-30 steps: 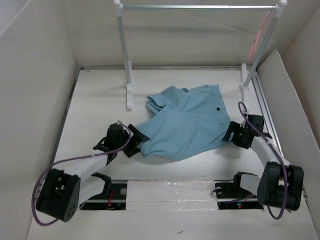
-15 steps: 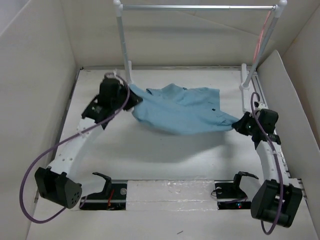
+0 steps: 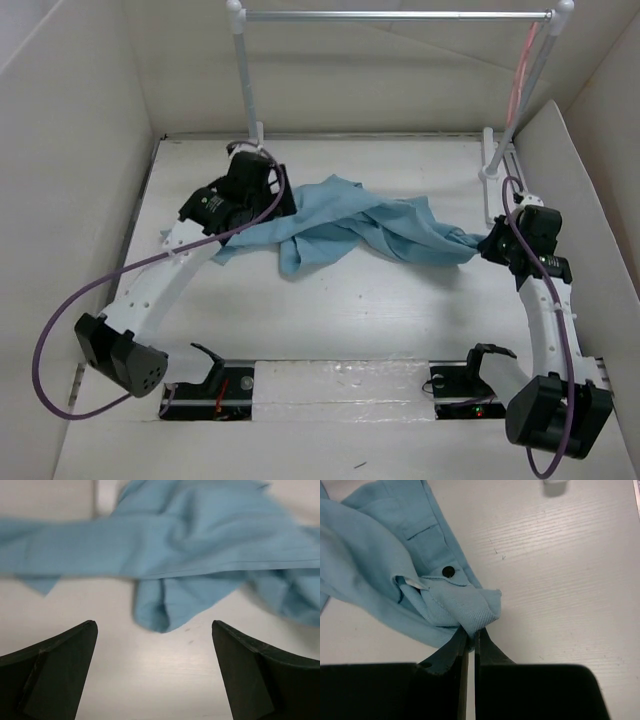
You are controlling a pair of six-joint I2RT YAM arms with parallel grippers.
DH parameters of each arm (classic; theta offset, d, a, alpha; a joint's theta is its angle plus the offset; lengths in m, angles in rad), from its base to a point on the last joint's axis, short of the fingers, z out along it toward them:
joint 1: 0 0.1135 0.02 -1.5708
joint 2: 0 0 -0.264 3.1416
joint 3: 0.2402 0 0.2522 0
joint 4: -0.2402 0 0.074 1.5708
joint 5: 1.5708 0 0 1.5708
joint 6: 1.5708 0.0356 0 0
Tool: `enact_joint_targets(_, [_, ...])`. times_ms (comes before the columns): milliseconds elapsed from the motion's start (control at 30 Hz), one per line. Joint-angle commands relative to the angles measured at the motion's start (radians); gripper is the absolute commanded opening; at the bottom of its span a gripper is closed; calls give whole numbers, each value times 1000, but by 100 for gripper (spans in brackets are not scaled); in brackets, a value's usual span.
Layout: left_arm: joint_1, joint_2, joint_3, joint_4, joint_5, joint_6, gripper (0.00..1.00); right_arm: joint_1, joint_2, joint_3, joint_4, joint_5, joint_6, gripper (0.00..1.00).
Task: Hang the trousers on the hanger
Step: Flatten out the trousers at the center of the board.
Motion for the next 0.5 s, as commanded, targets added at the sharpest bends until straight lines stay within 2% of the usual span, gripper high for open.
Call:
enact_joint_targets(0, [141, -185, -291, 118, 42, -72, 94, -1, -29, 78, -45, 80, -32, 0])
enact_joint_targets(33, [187, -264, -364, 180, 77, -88, 93, -1, -31, 90, -53, 75, -33, 0])
enact_joint_targets(67, [285, -294, -421, 199, 153, -119, 93, -1, -37, 92, -59, 71, -32, 0])
enact_joint_targets(100, [330, -322, -529, 216, 183, -131, 94, -1, -54, 90, -70, 71, -35, 0])
enact_joint_targets(167, [437, -388, -633, 261, 226, -192, 95, -1, -63, 93, -79, 97, -49, 0])
enact_joint_targets(200, [457, -400, -709, 271, 222, -211, 97, -1, -71, 101, -90, 112, -55, 0])
enact_joint_targets(267, [457, -391, -757, 299, 167, -259, 99, 10, -68, 122, -81, 101, -75, 0])
enact_joint_targets(300, [491, -383, -797, 330, 171, -288, 99, 10, -49, 127, -49, 74, -81, 0])
enact_joint_targets(367, [514, -351, -816, 448, 171, -317, 99, 21, -25, 138, -45, -30, -96, 0])
enact_joint_targets(467, [523, -288, -814, 540, 72, -406, 97, 60, -29, 126, -59, -28, -110, 0])
